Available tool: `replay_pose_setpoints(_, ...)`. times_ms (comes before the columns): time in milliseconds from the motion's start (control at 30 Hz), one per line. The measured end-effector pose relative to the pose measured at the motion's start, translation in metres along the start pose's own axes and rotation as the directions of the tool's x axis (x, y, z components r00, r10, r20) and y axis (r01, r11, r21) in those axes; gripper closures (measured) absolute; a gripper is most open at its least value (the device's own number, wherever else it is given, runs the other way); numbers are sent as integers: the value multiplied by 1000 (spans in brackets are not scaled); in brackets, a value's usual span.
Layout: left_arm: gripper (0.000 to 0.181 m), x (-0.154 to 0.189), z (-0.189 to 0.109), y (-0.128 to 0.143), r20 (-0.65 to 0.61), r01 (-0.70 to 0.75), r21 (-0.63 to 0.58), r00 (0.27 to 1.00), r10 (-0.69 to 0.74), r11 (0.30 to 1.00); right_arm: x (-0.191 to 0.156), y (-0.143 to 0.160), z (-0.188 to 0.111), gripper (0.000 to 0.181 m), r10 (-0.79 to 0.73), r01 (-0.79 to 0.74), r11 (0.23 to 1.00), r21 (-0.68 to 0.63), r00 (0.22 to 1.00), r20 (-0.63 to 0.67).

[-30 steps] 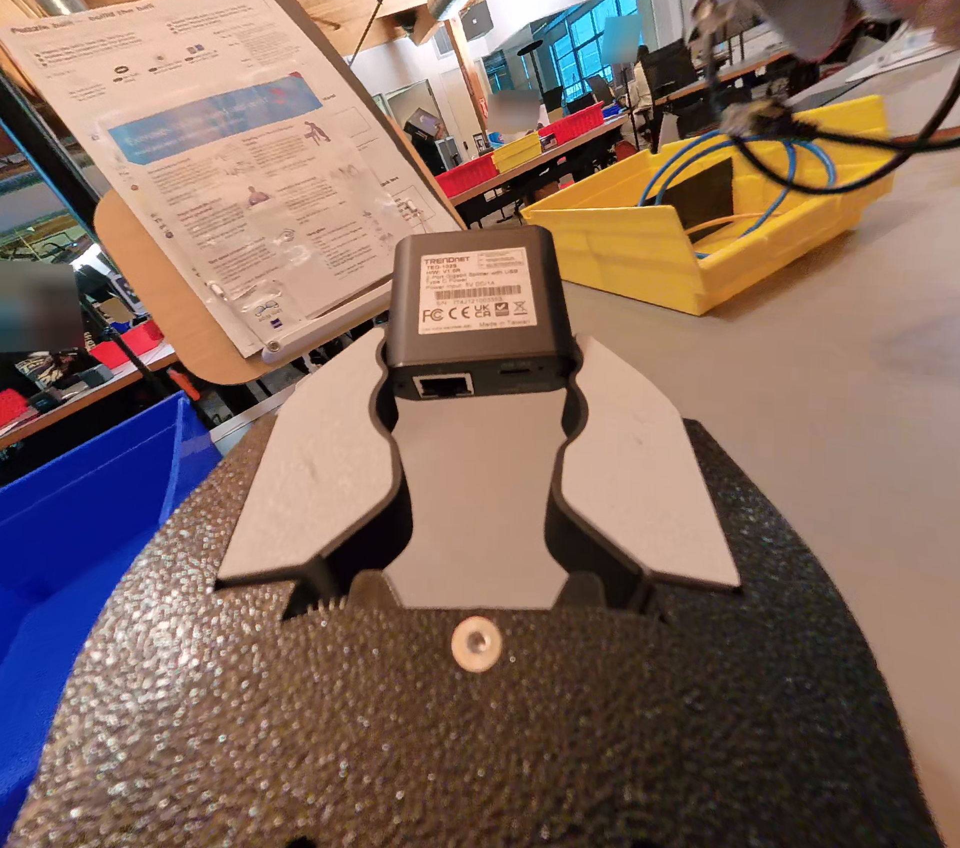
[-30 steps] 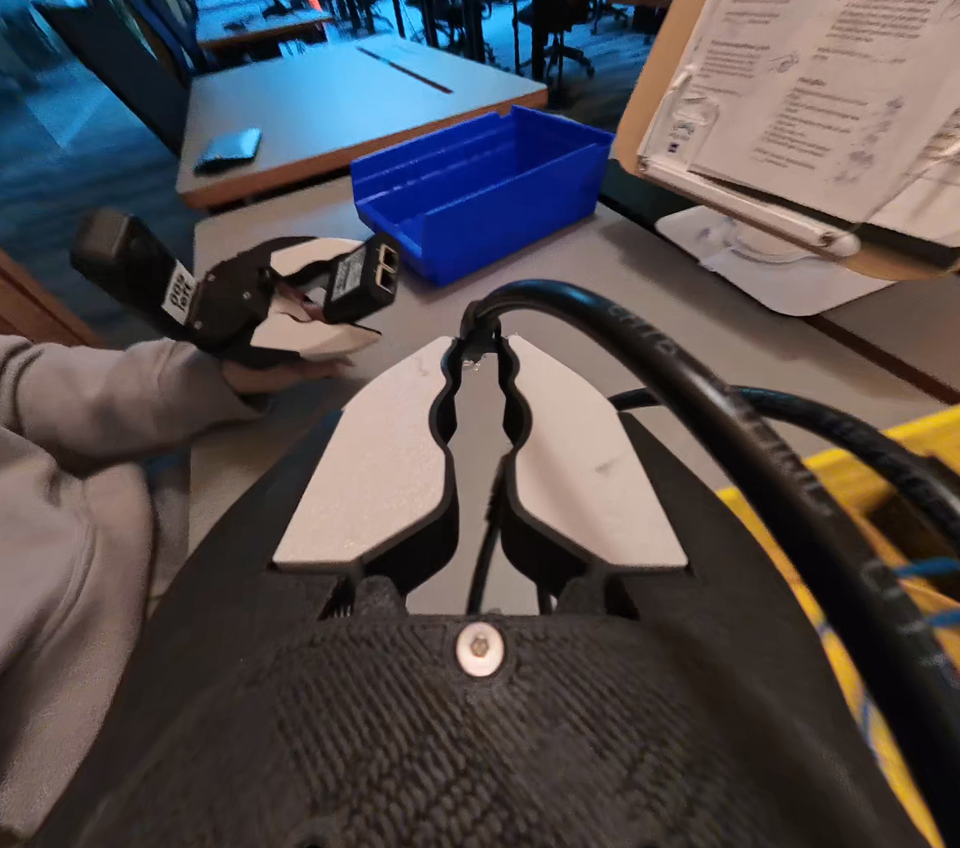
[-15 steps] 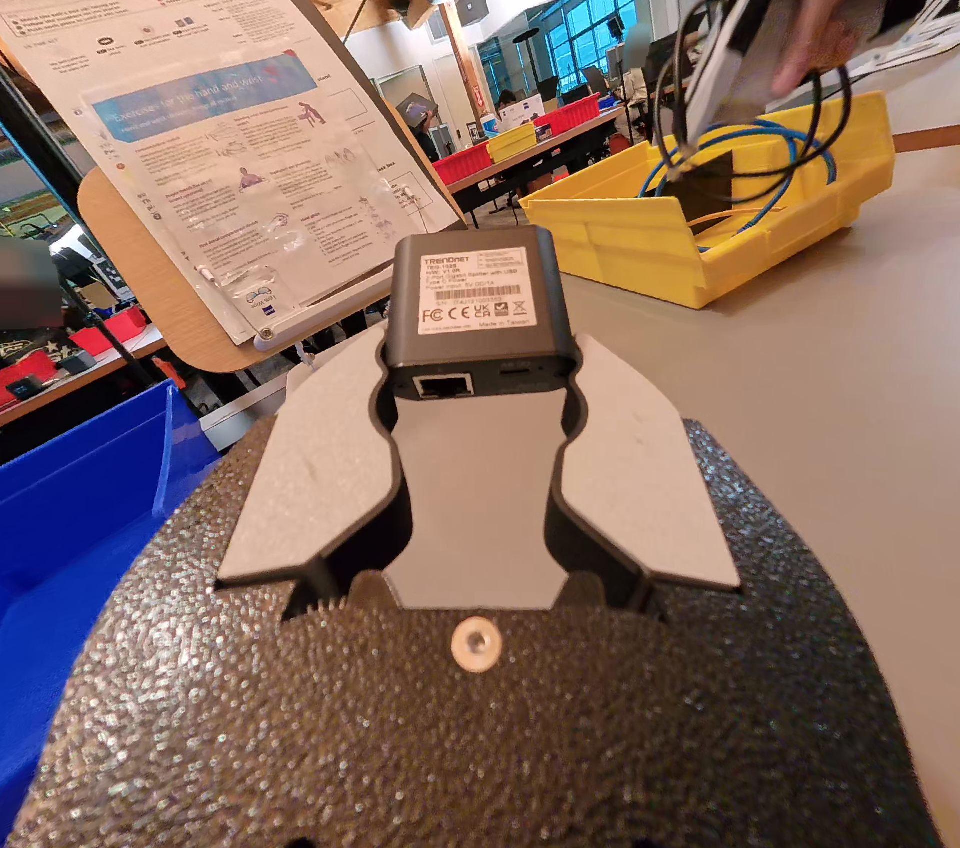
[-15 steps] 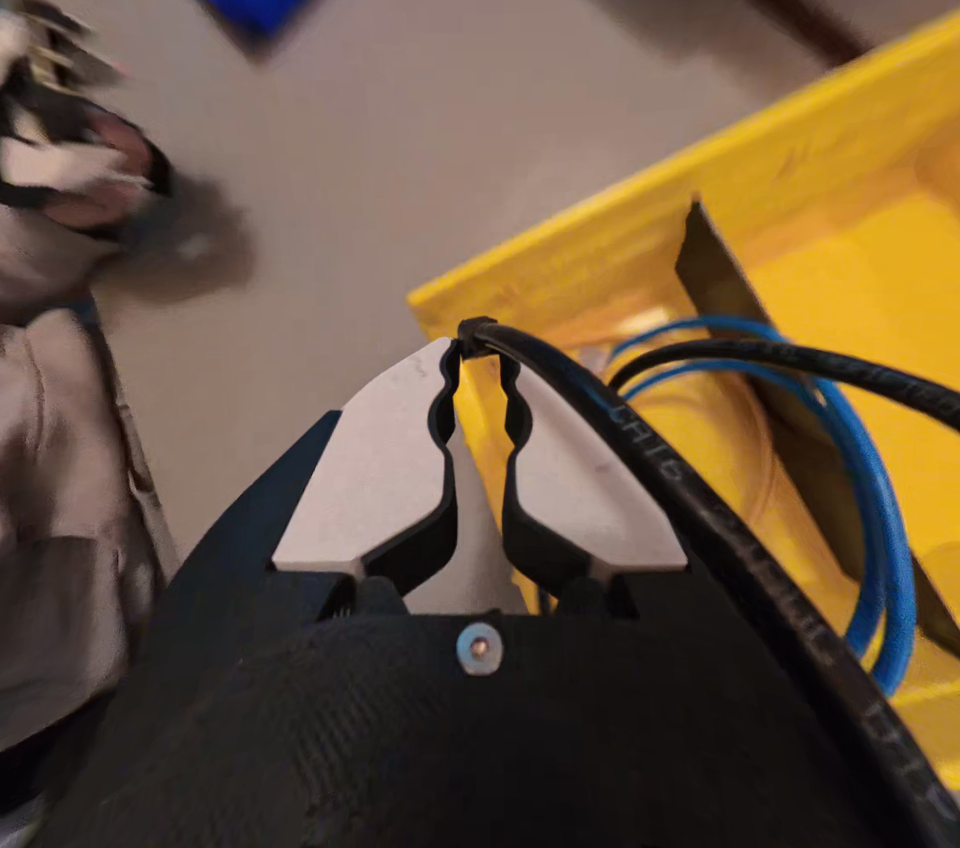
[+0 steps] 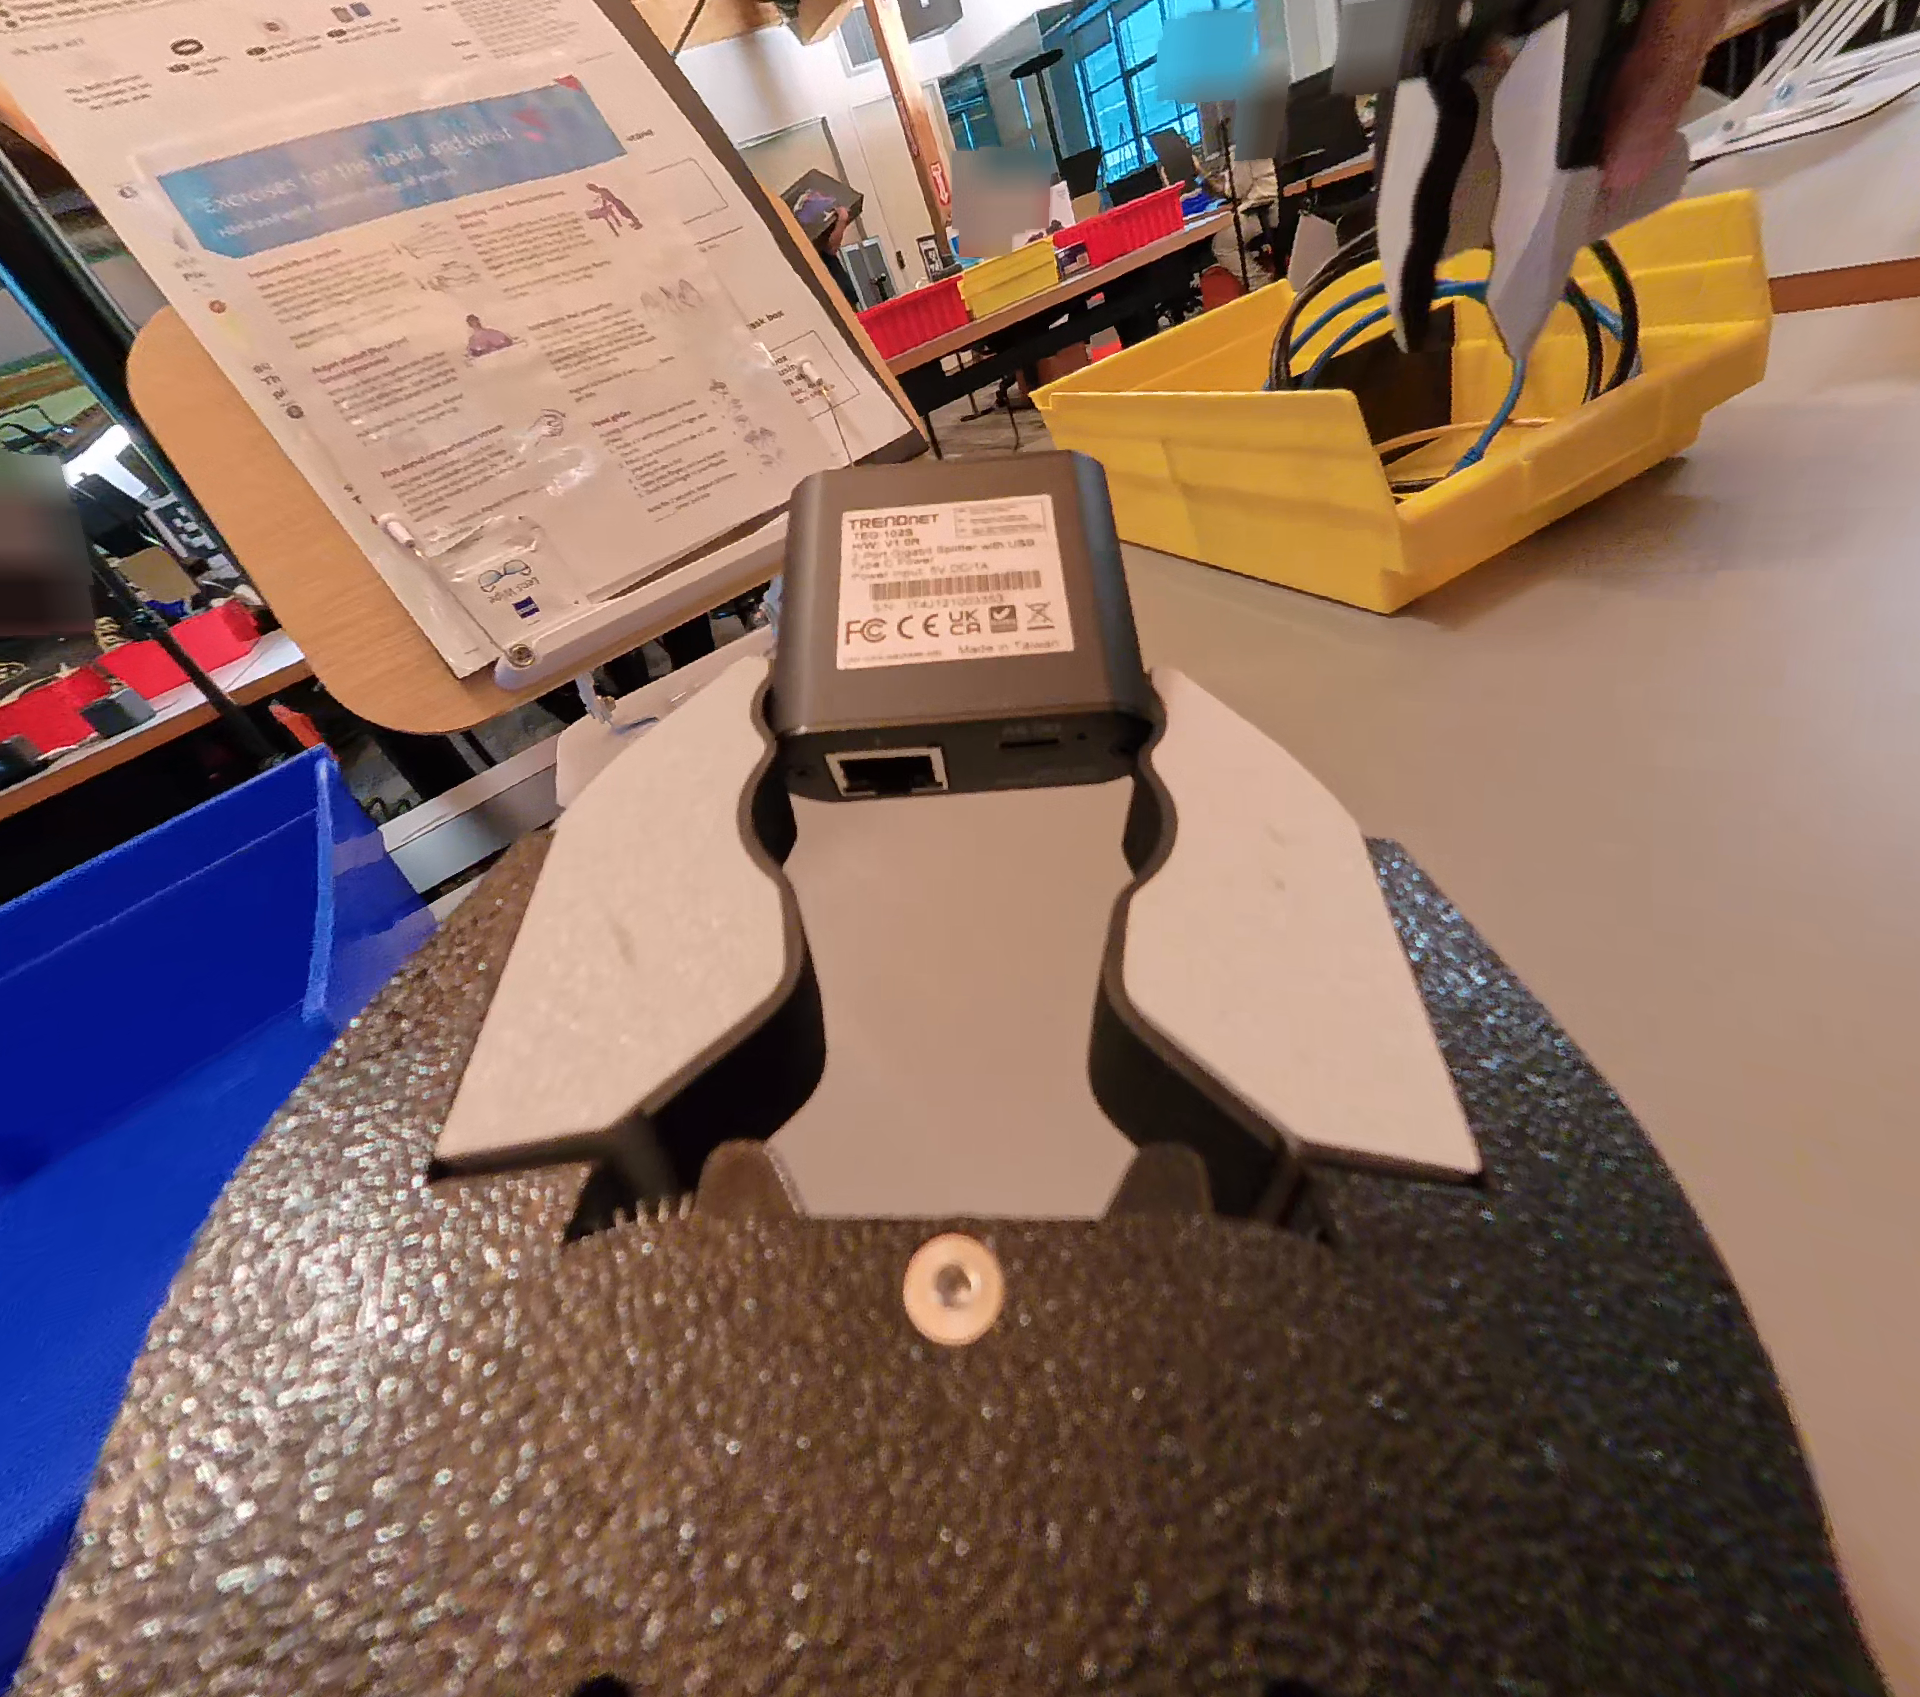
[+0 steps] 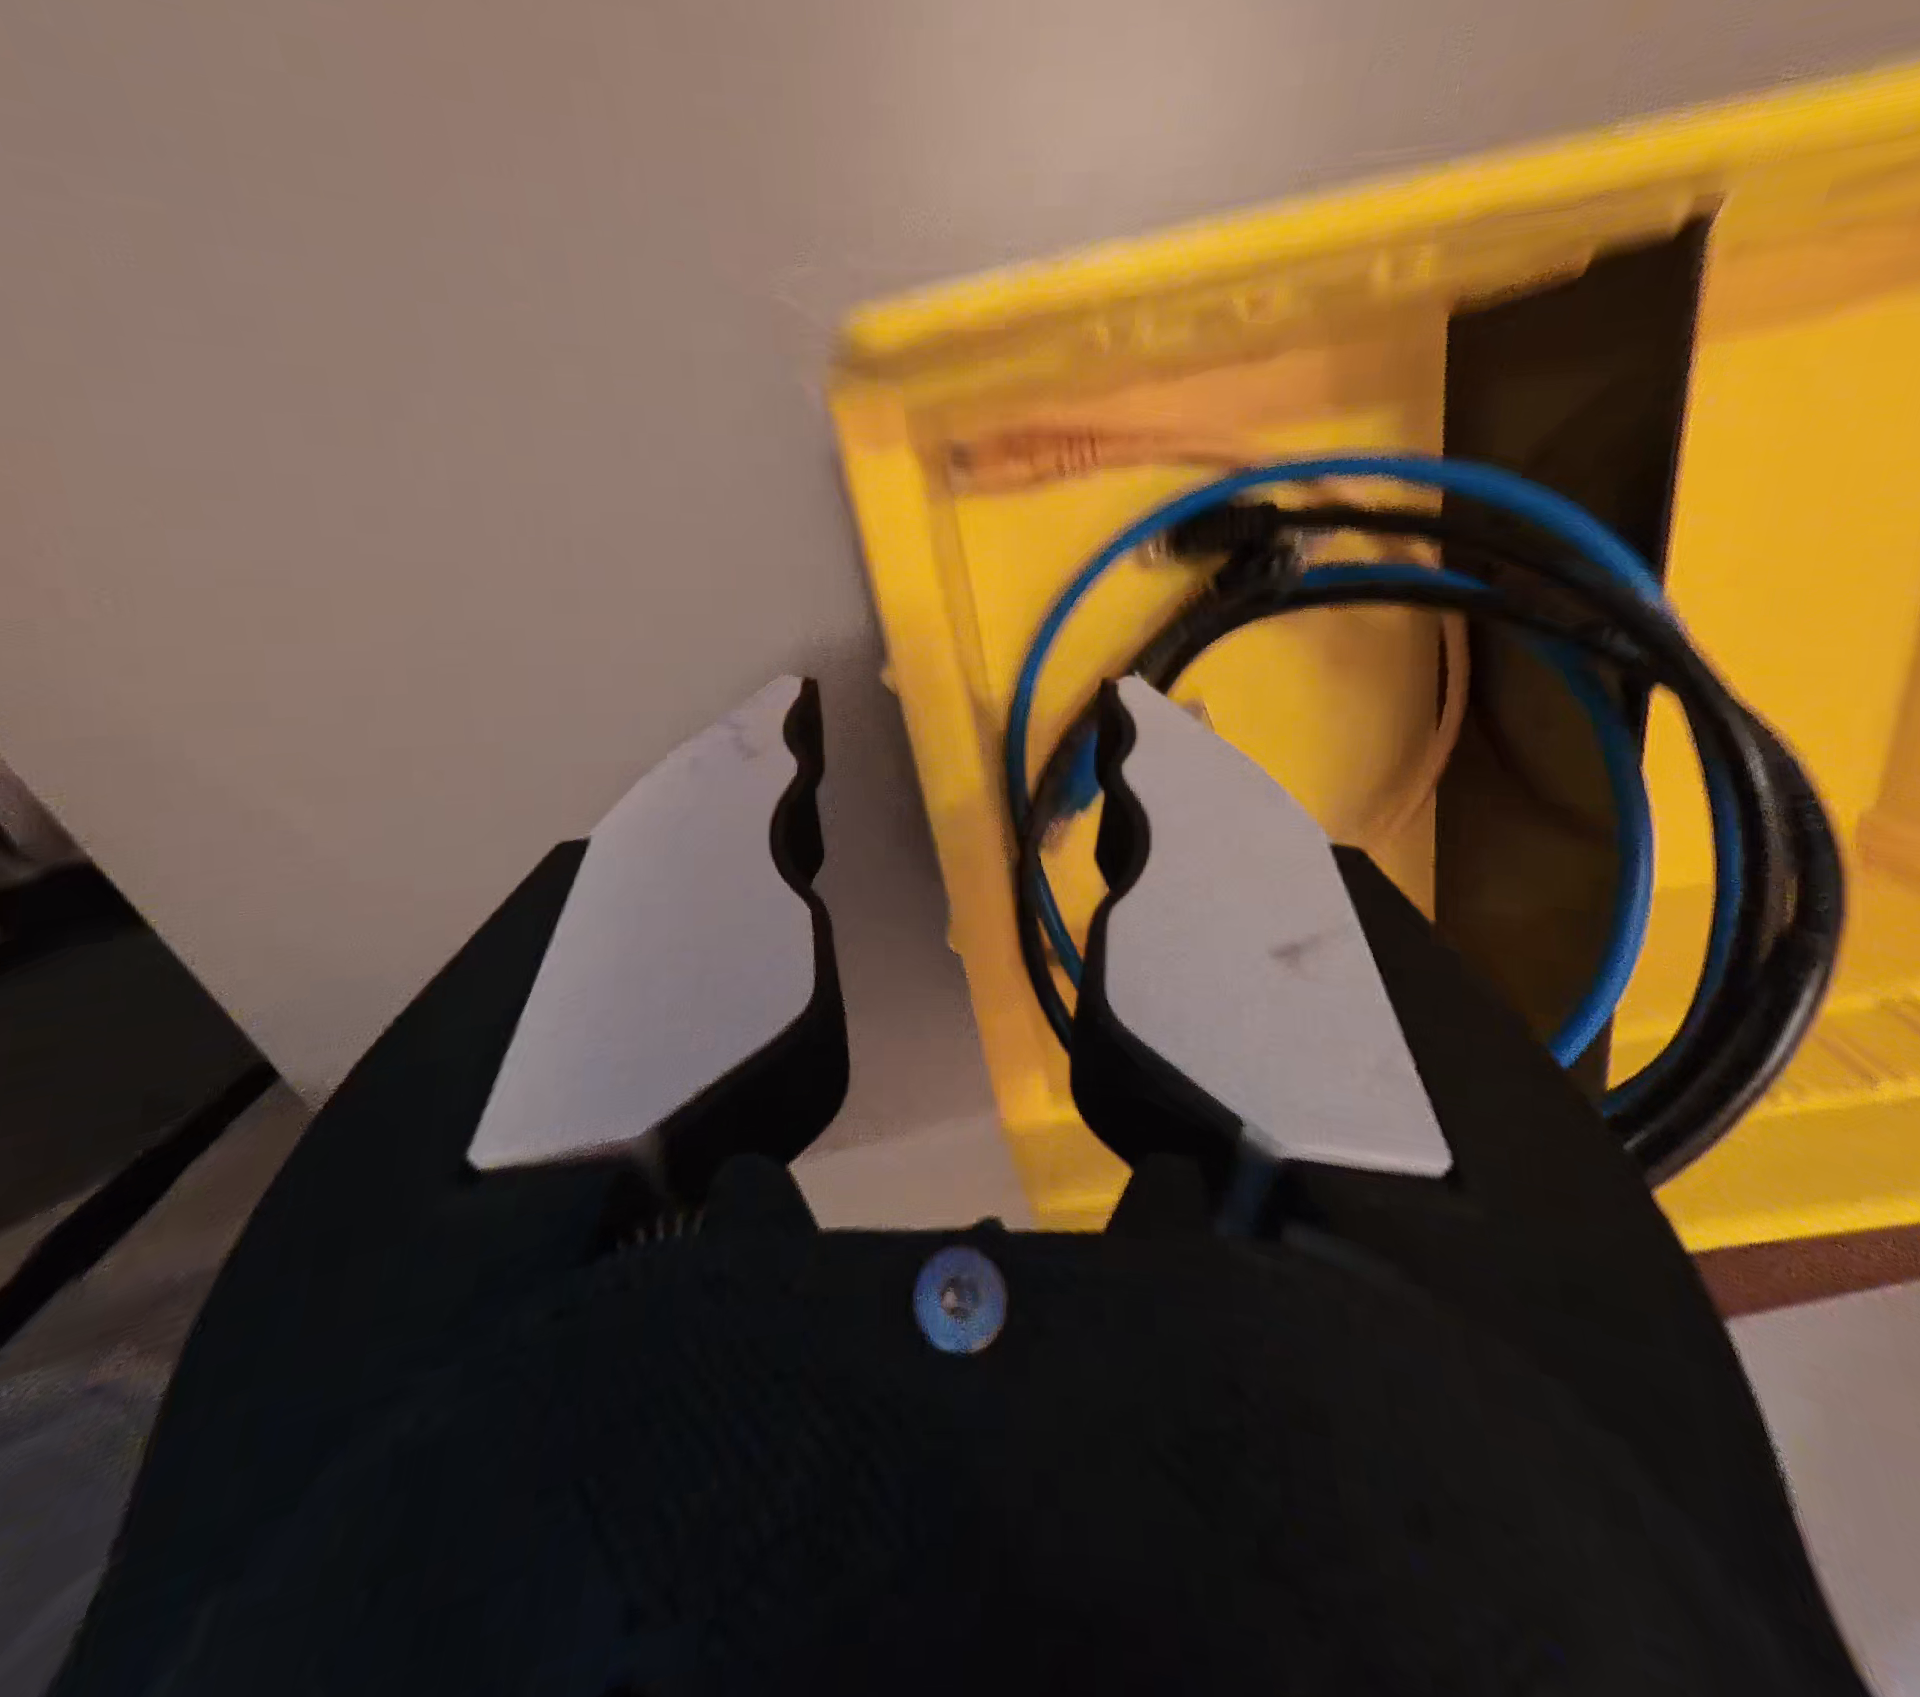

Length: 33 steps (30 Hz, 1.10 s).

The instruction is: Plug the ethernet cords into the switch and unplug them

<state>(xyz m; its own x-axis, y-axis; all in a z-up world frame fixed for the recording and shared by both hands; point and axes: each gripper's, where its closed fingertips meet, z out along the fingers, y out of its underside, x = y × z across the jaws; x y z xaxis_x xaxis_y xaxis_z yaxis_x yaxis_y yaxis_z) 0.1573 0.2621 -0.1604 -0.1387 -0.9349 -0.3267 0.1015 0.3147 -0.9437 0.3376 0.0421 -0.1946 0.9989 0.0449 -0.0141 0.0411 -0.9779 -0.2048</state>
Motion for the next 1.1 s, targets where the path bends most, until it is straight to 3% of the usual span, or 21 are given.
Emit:
replay_pose_setpoints(33, 120, 0, 0, -1, -6, 3, 2, 1000, -3, 1000, -12, -18, -8, 130, -29, 30, 996, 81, 999, -22)
replay_pose_setpoints(100, 120, 6, 0, -4, -66, 16, 14, 998, -15, 1000, -47, -72, -21, 121, -161, 186, 921, 343, 982, -101)
replay_pose_setpoints(167, 120, 21, -1, -10, -203, 62, 39, 978, -53, 997, -97, -119, -29, 113, -291, 337, 755, 563, 941, -173)
replay_pose_setpoints(267, 120, 46, -9, -16, -432, 149, 32, 894, -121, 988, -159, -155, -21, 100, -428, 438, 577, 689, 881, -202)
replay_pose_setpoints(333, 120, 56, -17, -17, -529, 195, 12, 833, -160, 981, -190, -169, -18, 104, -503, 459, 470, 754, 841, -198)
replay_pose_setpoints(467, 120, 67, -26, -15, -625, 175, -7, 768, -141, 985, -215, -182, -21, 113, -563, 414, 377, 828, 813, -150)
replay_pose_setpoints(700, 120, 72, -30, -21, -653, 198, 12, 744, -142, 980, -224, -181, -13, 122, -603, 442, 384, 810, 785, -143)
replay_pose_setpoints(800, 120, 72, -29, -17, -651, 194, -5, 744, -151, 981, -221, -181, -7, 122, -594, 441, 433, 786, 796, -118)
replay_pose_setpoints(933, 118, 68, -24, -15, -601, 191, 15, 786, -144, 981, -216, -180, -6, 122, -572, 481, 439, 759, 801, -176)
replay_pose_setpoints(1000, 104, 60, -19, -17, -560, 241, 21, 807, -188, 970, -198, -177, -11, 122, -524, 500, 474, 725, 822, -224)
replay_pose_setpoints(1100, 99, 48, -16, -13, -517, 280, 3, 822, -238, 960, -124, -161, -28, 122, -312, 478, 615, 627, 878, -364)
